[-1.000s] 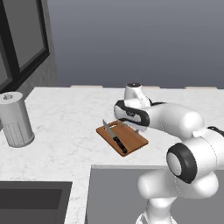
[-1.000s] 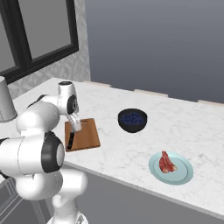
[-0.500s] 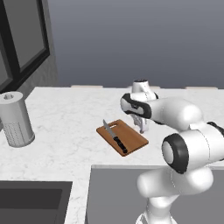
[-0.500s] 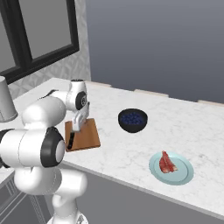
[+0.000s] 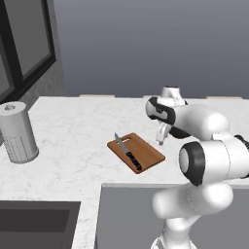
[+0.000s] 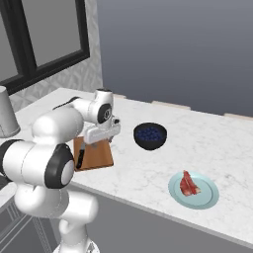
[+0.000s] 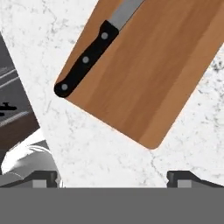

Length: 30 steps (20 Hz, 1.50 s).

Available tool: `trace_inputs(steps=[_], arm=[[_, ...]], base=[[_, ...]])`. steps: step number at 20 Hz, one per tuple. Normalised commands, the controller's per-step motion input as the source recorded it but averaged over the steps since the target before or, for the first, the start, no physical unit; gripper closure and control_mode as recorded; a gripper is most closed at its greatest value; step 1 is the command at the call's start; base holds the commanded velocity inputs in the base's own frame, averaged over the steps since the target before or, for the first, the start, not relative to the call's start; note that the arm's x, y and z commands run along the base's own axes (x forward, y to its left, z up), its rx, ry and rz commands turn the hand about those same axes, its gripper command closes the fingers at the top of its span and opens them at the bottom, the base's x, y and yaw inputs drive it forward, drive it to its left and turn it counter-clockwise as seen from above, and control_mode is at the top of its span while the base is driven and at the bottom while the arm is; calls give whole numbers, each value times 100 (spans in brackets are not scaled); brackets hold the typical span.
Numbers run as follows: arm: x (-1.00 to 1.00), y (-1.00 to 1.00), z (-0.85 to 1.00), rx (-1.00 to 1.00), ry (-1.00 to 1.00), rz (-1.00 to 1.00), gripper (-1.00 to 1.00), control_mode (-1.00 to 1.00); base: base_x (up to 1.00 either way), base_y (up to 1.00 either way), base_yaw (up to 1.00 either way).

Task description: Pick up the knife from the drawer and place it on the cutting board. Then place the meat from the plate to the cutting board.

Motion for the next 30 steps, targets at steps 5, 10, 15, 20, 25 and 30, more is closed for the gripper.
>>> trace_inputs(steps=[5,10,15,20,25,30], arm=[[-16,-38,0,0,-2,-67,-100,-100],[-17,-49,0,0,0,-60,-100,-100],[-13,-55,0,-2,0,-54,-100,-100],[0,-60,0,-3,5,-42,-100,-100],[0,-61,0,-6,3,-30,-100,-100],[0,-55,0,-7,1,-28,-100,-100]], base=[[0,0,0],[0,0,0],[0,0,0],[0,0,0],[0,0,0],[0,0,0]])
